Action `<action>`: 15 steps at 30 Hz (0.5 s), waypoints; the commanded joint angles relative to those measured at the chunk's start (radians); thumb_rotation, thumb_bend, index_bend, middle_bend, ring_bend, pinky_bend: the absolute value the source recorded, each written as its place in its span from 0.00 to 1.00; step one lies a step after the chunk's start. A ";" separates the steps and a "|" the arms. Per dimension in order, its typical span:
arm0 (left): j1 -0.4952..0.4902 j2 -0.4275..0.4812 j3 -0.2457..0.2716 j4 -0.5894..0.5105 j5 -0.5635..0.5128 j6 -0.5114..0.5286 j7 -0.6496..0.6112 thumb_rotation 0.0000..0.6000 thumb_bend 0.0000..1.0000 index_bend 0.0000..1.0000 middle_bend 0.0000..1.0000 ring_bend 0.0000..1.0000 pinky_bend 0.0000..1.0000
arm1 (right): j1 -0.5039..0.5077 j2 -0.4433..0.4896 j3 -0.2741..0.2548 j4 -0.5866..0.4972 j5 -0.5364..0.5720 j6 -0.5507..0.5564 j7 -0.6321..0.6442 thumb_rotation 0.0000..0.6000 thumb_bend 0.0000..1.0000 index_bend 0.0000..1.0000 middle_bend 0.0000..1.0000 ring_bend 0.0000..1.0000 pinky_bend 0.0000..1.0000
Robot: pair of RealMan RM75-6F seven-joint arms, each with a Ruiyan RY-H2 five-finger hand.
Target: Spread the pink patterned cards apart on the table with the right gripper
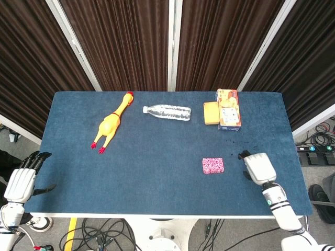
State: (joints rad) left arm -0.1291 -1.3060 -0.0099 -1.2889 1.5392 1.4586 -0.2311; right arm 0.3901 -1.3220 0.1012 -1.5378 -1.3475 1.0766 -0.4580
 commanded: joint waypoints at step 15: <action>0.008 0.002 -0.001 0.020 -0.009 0.003 -0.029 1.00 0.03 0.16 0.15 0.06 0.18 | 0.161 -0.132 0.013 0.003 0.214 -0.158 -0.202 1.00 0.12 0.22 0.27 0.87 0.97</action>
State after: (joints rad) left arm -0.1214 -1.3034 -0.0112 -1.2693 1.5307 1.4612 -0.2601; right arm 0.5416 -1.4433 0.1153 -1.5407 -1.1472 0.9228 -0.6474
